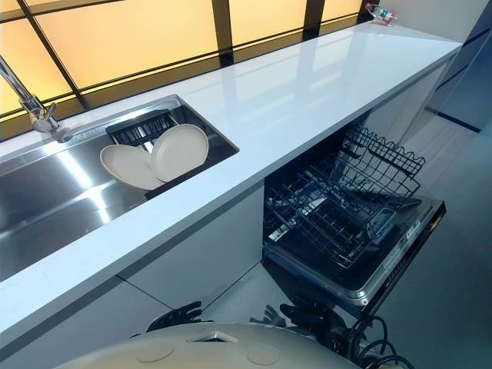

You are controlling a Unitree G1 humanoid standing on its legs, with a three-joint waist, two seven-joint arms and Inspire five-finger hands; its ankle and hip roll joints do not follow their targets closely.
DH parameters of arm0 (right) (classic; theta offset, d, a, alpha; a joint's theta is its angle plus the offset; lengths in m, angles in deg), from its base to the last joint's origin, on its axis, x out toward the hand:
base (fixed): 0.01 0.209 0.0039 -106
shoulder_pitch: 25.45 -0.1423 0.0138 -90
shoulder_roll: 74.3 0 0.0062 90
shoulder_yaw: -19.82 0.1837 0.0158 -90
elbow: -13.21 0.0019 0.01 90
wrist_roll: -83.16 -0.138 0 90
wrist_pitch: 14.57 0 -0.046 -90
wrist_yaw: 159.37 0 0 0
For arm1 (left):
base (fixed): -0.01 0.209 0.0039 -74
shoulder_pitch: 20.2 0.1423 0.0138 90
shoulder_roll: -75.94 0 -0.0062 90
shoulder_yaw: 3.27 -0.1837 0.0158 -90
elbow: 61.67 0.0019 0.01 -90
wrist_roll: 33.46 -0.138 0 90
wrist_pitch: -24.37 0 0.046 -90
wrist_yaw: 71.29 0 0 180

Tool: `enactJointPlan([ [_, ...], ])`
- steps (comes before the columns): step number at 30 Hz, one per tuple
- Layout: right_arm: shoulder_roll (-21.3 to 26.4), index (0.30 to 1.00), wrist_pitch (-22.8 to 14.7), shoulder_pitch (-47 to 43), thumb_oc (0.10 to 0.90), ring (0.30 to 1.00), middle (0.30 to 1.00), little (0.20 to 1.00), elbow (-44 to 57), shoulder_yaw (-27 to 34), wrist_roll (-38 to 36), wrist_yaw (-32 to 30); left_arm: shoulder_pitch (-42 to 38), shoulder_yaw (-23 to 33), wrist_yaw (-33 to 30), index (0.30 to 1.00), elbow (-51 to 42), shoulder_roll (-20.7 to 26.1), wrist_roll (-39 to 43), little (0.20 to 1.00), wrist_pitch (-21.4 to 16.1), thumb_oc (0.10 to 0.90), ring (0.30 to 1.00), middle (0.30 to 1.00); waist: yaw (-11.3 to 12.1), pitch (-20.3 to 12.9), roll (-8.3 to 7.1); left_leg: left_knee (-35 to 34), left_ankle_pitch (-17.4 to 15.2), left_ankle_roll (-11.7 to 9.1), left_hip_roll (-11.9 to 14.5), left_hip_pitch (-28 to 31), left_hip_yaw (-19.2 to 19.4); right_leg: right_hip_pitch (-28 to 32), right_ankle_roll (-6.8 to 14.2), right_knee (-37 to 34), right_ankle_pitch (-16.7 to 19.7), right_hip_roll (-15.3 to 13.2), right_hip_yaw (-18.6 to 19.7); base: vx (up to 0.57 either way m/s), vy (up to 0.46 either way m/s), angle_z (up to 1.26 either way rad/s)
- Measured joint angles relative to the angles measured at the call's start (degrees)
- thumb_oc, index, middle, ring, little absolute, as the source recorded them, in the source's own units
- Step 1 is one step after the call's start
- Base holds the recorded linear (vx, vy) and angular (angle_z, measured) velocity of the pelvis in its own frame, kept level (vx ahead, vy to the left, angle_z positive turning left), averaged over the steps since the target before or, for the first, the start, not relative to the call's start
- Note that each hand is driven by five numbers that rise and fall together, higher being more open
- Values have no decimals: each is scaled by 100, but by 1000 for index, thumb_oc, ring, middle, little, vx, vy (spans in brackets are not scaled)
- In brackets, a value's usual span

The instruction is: Pick up plates and place into dishwasher.

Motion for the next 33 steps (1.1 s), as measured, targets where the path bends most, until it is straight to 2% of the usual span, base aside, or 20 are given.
enactJointPlan([
  [10,2,900,2,-7,800,900,900,900,0,-1,3,0,1,2,14,900,1,0,26,900,-3,800,900,900,3,3,1,0,-1,-1,0,-1,-2,0,0,-2,0,0,-1,0,0,0],
  [14,4,900,3,-8,800,900,900,900,0,0,12,0,-2,62,396,900,7,33,441,900,153,800,900,900,3,4,4,0,-1,-2,2,0,-2,1,0,-3,0,2,-1,0,0,0],
  [17,12,900,10,-19,800,900,900,900,3,1,65,0,-6,345,1031,900,6,172,906,900,529,800,900,900,1,11,19,0,-2,-2,4,0,-1,1,0,-6,0,5,0,0,0,0],
  [23,44,900,26,-62,800,900,900,900,37,15,289,3,-9,442,2201,900,-62,518,1879,900,1380,800,900,900,0,40,61,0,-2,-2,-3,1,6,-4,0,-4,0,-4,4,-6,12,0],
  [25,80,900,77,-104,800,900,900,900,50,25,343,3,2,456,2830,900,-232,633,2189,900,1726,800,900,900,8,69,106,0,-2,-1,-9,-1,8,-12,0,-4,0,-11,6,-25,32,0],
  [27,113,900,132,-131,800,900,900,900,90,78,420,3,35,445,3461,900,-535,625,2314,900,1942,800,900,900,15,100,141,0,-4,3,-17,-2,17,-16,1,-2,1,-22,11,-15,13,0],
  [29,147,900,179,-135,800,900,900,900,164,153,463,0,135,255,4203,900,-1340,505,2379,900,2167,800,900,900,36,137,169,0,-5,12,-33,-16,20,-37,2,7,1,-40,17,0,0,0],
  [32,183,900,201,-159,800,900,900,900,224,188,526,-8,90,-203,5084,900,-2451,9,2411,900,2283,800,900,900,55,211,217,0,-8,31,-73,-24,19,-42,4,11,2,-51,19,0,0,0],
  [33,188,900,217,-160,800,900,900,900,250,186,542,-10,67,-323,5205,900,-2685,-49,2412,900,2295,800,900,900,59,224,212,0,-9,31,-76,-26,17,-38,4,11,3,-48,17,-32,-13,1],
])
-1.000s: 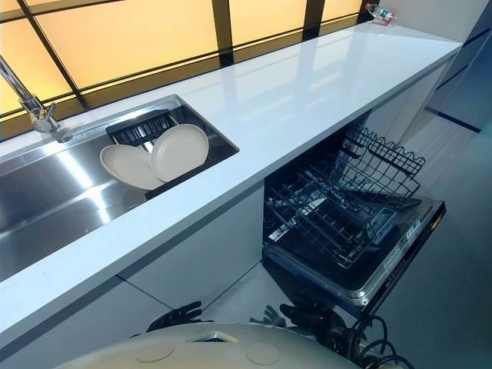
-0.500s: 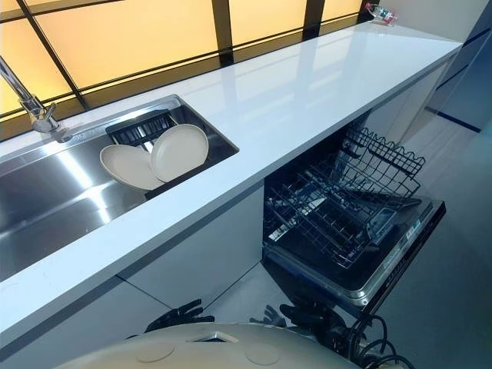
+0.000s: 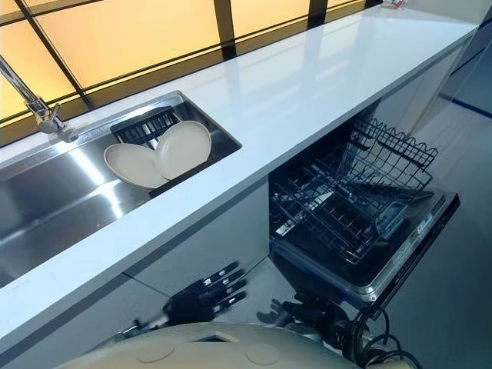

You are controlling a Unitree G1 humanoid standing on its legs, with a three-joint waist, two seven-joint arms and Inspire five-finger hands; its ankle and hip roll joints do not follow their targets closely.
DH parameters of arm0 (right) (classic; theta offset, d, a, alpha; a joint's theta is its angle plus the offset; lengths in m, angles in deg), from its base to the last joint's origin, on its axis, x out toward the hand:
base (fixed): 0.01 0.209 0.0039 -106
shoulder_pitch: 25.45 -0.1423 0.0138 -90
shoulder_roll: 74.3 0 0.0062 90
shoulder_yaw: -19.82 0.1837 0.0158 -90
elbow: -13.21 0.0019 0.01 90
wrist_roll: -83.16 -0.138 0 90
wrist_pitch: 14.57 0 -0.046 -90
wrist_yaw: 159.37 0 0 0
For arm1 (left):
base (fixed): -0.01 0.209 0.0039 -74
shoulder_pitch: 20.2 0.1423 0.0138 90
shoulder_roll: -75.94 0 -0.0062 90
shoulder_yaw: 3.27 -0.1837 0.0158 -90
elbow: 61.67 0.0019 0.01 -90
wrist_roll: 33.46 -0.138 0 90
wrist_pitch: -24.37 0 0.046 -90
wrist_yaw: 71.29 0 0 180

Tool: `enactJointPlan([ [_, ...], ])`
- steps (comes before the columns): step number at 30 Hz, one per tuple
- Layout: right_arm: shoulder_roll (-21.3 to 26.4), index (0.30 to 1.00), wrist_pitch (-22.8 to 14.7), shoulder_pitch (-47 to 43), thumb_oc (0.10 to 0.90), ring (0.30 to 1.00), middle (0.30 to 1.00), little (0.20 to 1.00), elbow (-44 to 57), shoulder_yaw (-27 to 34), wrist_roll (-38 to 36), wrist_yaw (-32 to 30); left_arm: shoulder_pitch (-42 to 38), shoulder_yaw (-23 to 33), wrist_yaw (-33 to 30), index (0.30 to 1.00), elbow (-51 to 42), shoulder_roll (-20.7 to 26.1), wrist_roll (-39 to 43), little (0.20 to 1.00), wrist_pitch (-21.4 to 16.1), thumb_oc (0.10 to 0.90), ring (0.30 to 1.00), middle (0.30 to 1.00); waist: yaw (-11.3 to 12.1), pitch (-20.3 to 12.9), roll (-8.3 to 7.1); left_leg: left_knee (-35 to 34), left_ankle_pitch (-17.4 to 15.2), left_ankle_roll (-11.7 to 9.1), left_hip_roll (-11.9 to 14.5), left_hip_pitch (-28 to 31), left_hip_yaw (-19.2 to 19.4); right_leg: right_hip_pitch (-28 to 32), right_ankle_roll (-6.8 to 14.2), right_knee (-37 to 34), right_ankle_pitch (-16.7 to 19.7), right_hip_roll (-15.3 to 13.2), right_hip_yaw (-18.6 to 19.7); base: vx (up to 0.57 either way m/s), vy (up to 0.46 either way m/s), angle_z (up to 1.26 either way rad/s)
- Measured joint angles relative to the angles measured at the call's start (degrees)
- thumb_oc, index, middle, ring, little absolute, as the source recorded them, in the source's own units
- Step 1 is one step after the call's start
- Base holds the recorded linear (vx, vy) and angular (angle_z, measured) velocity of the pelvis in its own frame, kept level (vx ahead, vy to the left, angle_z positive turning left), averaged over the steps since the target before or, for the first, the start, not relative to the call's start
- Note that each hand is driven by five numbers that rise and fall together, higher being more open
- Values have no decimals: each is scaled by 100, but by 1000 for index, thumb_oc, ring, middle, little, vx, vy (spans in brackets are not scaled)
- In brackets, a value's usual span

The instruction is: Pick up plates and place into dishwasher.

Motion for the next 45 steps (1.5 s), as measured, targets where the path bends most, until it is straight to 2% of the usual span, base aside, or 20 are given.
enactJointPlan([
  [3,-7,900,43,-21,800,900,900,900,132,-79,14,-79,-279,-568,152,900,-1653,32,16,900,373,800,900,900,-25,84,-14,0,24,22,23,-12,-30,13,-1,-22,1,29,-11,-33,-14,2],
  [6,2,900,68,-37,800,900,900,900,255,-243,8,-185,-723,-900,-171,900,-3259,221,354,900,941,800,900,900,-75,140,8,1,38,8,13,-7,-83,42,-3,-36,2,27,-17,-13,-10,3],
  [8,-57,900,70,-52,800,900,900,900,271,-364,-69,-293,-1197,-1195,-701,900,-4237,373,1021,900,1259,800,900,900,-112,147,-2,1,35,14,0,-5,-91,50,-3,-36,2,27,-20,0,0,0],
  [12,-30,900,63,-65,800,900,900,900,285,-456,-173,-388,-1703,-1484,-1462,900,-4981,360,2504,900,1382,800,900,900,-161,162,-27,1,23,31,-8,1,-106,63,-1,-36,1,23,-24,6,-8,1],
  [14,-40,900,65,-91,800,900,900,900,285,-537,-272,-431,-1855,-1581,-1869,900,-5375,338,3417,900,1289,800,900,900,-225,171,-43,2,21,34,-8,2,-119,70,-1,-36,1,22,-24,18,-11,1],
  [16,-35,900,63,-113,800,900,900,900,293,-669,-353,-486,-1970,-1585,-2348,900,-5773,339,3922,900,918,800,900,900,-293,172,-48,3,21,34,-5,4,-120,72,0,-38,0,24,-20,36,-10,1],
  [17,-35,900,68,-112,800,900,900,900,292,-680,-386,-495,-2150,-1572,-2685,900,-5971,324,4117,900,502,800,900,900,-290,173,-50,2,21,34,-7,9,-122,83,0,-38,0,25,-21,44,1,0],
  [18,-37,900,67,-111,800,900,900,900,293,-679,-386,-498,-2324,-1517,-3103,900,-6114,353,4038,900,-76,800,900,900,-300,171,-46,3,19,34,-6,21,-120,92,1,-39,-1,26,-18,64,8,0],
  [19,-38,900,69,-108,800,900,900,900,304,-681,-386,-507,-2504,-1427,-3573,900,-6261,443,3809,900,-629,800,900,900,-310,169,-42,2,19,34,-5,17,-119,90,2,-39,-3,28,-19,42,10,-1],
  [20,-34,900,71,-99,800,900,900,900,320,-681,-387,-518,-2593,-1351,-3813,900,-6270,487,3676,900,-874,800,900,900,-309,164,-34,2,19,34,-4,17,-119,91,3,-40,-3,27,-19,63,21,-1],
  [21,-36,900,70,-81,800,900,900,900,343,-680,-387,-545,-2745,-1179,-4280,900,-6272,619,3354,900,-1308,800,900,900,-323,158,-23,2,13,43,-4,16,-119,87,3,-39,-4,32,-20,65,26,-1],
  [22,-31,900,59,-40,800,900,900,900,352,-674,-387,-564,-2878,-890,-4978,900,-6275,941,2767,900,-1724,800,900,900,-344,146,1,1,14,43,-1,18,-121,93,2,-41,-3,27,-19,67,28,-1],
  [25,-8,900,0,40,800,900,900,900,380,-629,-385,-602,-2964,-344,-6385,900,-6182,1546,1421,900,-2181,800,900,900,-332,116,59,0,-5,11,11,16,-138,95,0,-47,-5,26,-28,85,29,2],
  [27,5,900,-8,39,800,900,900,900,341,-606,-384,-602,-2972,123,-7441,900,-6028,1791,-45,900,-2197,800,900,900,-320,107,79,1,13,32,4,19,-165,109,-1,-44,-5,29,-42,94,25,7],
  [29,8,900,-39,43,800,900,900,900,293,-602,-383,-599,-2989,620,-8166,900,-5606,1974,-1289,900,-2175,800,900,900,-277,104,83,1,27,21,-3,33,-198,137,-3,-46,-4,31,-77,101,29,9],
  [32,4,900,-60,43,800,900,900,900,215,-561,-383,-580,-3027,1061,-8631,900,-5186,2433,-2420,900,-2084,800,900,900,-225,96,64,3,28,24,-16,30,-220,149,-26,-42,12,26,-98,95,37,5],
  [35,-9,900,-88,46,800,900,900,900,90,-558,-376,-563,-3220,1095,-8830,900,-4745,2900,-3169,900,-1984,800,900,900,-155,85,46,2,30,30,-39,44,-248,181,-15,-42,4,11,-94,83,60,6],
  [38,-19,900,-122,41,800,900,900,900,17,-557,-373,-537,-3645,885,-8971,900,-3767,3461,-3754,900,-1903,800,900,900,-146,83,45,0,30,34,-49,115,-244,249,-11,-42,-1,11,-85,76,76,0],
  [43,-5,900,-214,79,800,900,900,900,13,-555,-373,-487,-4246,406,-9029,900,-2645,3790,-3802,900,-1895,800,900,900,-162,63,48,-1,28,30,-48,114,-241,247,16,-41,-20,7,-83,75,76,0],
  [45,-2,900,-217,90,800,900,900,900,3,-556,-365,-480,-4554,-3,-8817,900,-2060,3868,-3767,900,-1882,800,900,900,-225,48,48,-1,15,5,-57,106,-228,238,19,-40,-21,-1,-76,90,82,0],
])
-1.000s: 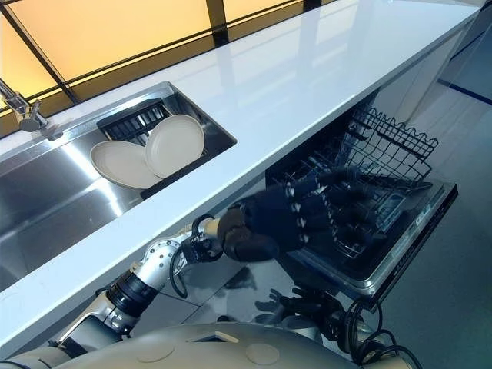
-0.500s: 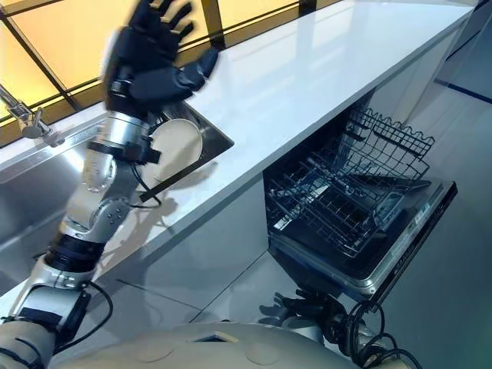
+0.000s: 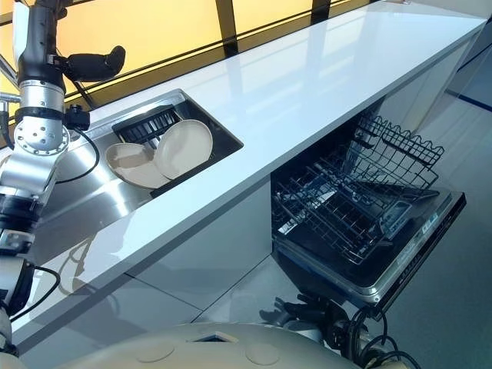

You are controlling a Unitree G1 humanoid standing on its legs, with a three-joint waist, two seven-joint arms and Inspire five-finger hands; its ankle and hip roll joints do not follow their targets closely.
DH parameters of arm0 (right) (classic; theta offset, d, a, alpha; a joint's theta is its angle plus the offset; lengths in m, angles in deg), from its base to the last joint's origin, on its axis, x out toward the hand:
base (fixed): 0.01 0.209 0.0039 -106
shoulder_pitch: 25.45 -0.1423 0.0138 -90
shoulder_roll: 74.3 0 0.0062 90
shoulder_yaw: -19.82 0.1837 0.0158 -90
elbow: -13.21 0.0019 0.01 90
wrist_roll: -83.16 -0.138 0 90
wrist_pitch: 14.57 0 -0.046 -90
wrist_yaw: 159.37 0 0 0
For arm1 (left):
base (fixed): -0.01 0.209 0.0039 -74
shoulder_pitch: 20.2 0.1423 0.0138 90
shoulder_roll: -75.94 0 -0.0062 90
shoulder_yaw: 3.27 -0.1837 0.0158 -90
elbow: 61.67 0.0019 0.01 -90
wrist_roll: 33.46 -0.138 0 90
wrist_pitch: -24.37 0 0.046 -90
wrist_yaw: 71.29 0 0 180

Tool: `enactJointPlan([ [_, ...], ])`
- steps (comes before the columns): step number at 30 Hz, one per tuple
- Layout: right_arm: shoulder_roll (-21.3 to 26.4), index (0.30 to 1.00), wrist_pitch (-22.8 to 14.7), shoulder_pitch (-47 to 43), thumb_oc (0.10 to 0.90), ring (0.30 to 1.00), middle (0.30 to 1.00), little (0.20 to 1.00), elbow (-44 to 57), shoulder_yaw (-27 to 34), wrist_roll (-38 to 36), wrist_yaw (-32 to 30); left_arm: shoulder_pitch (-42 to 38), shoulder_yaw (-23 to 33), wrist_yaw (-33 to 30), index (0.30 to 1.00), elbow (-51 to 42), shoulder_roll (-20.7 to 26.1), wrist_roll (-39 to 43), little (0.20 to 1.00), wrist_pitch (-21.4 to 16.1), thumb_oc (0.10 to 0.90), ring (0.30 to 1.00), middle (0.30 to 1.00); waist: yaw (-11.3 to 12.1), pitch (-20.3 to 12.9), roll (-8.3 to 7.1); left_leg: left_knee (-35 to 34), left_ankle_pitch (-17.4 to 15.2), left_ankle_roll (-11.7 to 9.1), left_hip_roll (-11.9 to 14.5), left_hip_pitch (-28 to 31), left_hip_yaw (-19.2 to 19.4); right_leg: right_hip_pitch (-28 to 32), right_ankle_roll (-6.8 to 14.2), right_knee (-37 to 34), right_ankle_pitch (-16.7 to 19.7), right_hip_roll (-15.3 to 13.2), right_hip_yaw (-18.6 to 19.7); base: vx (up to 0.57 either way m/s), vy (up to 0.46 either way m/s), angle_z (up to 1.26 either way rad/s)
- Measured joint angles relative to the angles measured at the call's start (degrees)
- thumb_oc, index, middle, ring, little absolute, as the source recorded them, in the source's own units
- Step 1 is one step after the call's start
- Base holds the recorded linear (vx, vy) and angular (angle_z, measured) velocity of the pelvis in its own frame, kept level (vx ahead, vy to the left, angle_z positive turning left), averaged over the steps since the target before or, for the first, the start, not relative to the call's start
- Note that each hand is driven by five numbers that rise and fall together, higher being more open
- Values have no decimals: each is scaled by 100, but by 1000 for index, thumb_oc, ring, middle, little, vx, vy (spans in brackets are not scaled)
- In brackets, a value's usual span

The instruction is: Pick up plates and place into dishwasher.

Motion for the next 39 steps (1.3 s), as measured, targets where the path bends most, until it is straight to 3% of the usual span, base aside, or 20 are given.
enactJointPlan([
  [4,-1,900,-36,-15,800,900,900,900,3,0,17,28,-342,-687,671,900,635,71,197,900,210,800,900,900,-142,-22,-11,0,0,3,-5,-6,63,-45,0,34,0,-3,69,82,76,-7],
  [9,-14,900,-39,-53,800,900,900,900,11,1,100,57,-514,-1148,1349,900,1315,66,506,900,533,800,900,900,-445,-44,-19,3,36,58,-17,-46,113,-131,-32,78,28,-10,138,78,79,-7],
  [15,-16,900,-70,-61,800,900,900,900,20,5,107,101,-694,-1169,1635,900,1731,30,885,900,891,800,900,900,-549,-41,-18,2,9,80,-38,-38,245,-208,-19,146,19,-30,234,67,59,-9],
  [25,13,900,-217,-3,800,900,900,900,46,223,108,165,-918,-1138,2059,900,2474,19,608,900,1122,800,900,900,-543,52,-13,3,-22,91,-74,-92,384,-409,71,336,-43,-76,390,30,28,-7],
  [33,13,900,-297,-13,800,900,900,900,122,341,105,174,-964,-1195,2713,900,2643,17,406,900,1357,800,900,900,-545,316,-78,7,8,138,-90,-101,383,-411,70,347,-33,-89,385,0,0,0],
  [39,17,900,-336,-20,800,900,900,900,130,360,104,172,-974,-1270,3165,900,2643,2,748,900,1460,800,900,900,-552,394,-89,7,-11,145,-98,-106,381,-407,58,344,-25,-98,385,0,0,0],
])
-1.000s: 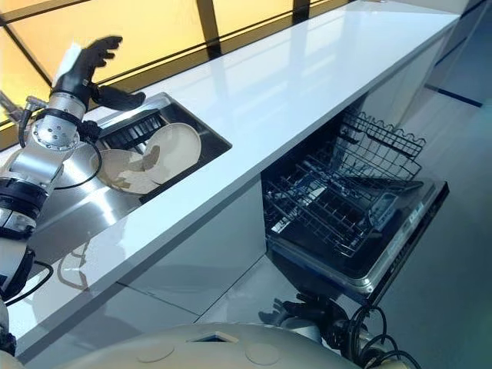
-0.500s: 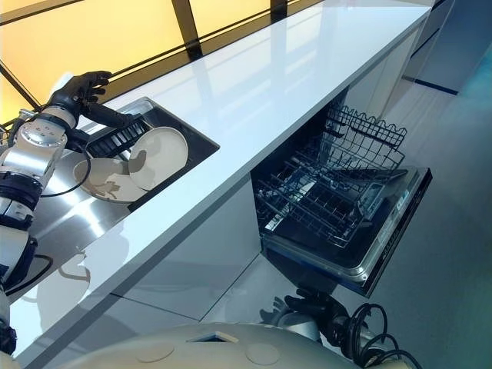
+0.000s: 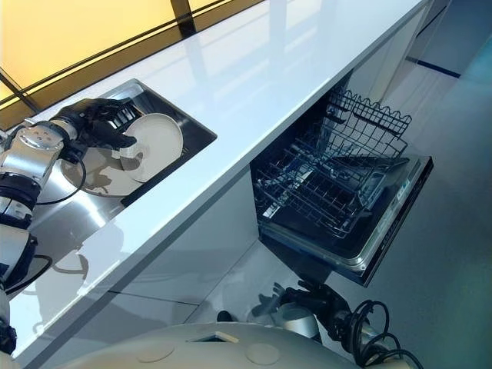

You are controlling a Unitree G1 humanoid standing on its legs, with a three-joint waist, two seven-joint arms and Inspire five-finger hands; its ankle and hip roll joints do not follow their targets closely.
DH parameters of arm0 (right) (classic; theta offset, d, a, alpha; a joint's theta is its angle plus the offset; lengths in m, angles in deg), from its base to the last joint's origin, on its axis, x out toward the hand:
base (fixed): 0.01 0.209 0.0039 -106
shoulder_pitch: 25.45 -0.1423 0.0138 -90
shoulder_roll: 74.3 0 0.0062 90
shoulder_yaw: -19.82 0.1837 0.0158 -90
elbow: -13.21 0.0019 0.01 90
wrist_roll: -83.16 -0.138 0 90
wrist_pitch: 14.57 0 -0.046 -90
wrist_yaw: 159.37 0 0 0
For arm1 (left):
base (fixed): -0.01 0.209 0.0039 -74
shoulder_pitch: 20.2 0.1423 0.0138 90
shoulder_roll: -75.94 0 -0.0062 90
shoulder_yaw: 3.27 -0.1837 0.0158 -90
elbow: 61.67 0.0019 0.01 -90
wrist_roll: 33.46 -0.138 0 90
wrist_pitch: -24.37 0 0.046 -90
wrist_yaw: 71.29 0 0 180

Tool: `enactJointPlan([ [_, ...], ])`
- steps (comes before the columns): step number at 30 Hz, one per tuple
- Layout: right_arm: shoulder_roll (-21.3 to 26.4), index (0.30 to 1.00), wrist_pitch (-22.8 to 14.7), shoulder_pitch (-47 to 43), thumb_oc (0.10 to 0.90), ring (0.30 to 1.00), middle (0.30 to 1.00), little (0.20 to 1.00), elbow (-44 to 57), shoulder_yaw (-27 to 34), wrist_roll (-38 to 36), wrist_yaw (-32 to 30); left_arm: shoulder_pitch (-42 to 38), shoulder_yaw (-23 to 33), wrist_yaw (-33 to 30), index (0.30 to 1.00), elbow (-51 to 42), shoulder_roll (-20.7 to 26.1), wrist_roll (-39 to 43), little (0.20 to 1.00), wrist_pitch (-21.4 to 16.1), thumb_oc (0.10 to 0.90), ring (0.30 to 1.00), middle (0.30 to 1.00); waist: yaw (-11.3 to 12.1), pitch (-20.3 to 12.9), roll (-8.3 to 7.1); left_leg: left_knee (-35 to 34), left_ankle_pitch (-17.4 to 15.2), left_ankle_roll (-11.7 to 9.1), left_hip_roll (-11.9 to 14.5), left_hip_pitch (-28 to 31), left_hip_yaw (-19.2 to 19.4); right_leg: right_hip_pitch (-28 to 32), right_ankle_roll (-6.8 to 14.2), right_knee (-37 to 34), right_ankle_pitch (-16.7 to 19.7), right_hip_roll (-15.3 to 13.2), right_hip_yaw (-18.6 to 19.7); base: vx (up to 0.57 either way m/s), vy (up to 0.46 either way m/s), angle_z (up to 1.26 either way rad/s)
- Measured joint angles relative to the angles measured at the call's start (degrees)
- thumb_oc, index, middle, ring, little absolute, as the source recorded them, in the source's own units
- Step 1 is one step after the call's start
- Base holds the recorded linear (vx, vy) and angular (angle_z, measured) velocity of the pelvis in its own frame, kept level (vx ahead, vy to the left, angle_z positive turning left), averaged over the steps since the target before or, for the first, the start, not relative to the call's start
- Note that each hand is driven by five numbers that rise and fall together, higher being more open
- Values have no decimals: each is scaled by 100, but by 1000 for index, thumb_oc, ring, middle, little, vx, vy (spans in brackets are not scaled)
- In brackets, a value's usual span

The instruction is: Pick up plates and place into dishwasher.

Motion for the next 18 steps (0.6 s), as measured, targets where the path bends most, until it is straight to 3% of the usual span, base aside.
enactJointPlan([
  [18,52,900,-130,-35,800,900,900,900,44,28,-121,-1,-188,-90,531,900,410,-126,214,900,151,800,900,900,-147,252,-29,1,-25,26,-39,-42,1,-6,31,-1,-19,-40,-2,0,0,0],
])
